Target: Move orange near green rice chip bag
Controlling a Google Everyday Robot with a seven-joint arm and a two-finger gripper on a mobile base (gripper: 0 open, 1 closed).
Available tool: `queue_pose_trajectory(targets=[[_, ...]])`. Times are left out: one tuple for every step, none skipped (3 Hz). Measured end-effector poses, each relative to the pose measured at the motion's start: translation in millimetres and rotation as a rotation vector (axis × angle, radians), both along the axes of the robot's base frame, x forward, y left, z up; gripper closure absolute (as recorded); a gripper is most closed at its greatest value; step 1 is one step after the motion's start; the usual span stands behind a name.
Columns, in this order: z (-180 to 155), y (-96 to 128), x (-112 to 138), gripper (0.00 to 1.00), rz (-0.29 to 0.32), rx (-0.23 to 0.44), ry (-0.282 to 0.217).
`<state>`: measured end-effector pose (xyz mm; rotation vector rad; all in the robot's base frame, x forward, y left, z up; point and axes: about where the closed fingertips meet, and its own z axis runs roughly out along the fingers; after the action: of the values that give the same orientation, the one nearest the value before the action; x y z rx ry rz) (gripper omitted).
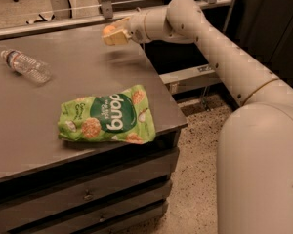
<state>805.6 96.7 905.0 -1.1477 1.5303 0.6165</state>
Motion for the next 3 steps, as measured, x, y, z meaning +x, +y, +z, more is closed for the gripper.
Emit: queue_pose_trajectory(targets=[[17.1,-7.8,-20.3,1.00,0.051,0.040,0.041],[21.5,-8.0,-51.4,1.00,0.145,0.085,0.127],[17.8,-4.2,-89.0,1.00,0.243,0.130,0.227]])
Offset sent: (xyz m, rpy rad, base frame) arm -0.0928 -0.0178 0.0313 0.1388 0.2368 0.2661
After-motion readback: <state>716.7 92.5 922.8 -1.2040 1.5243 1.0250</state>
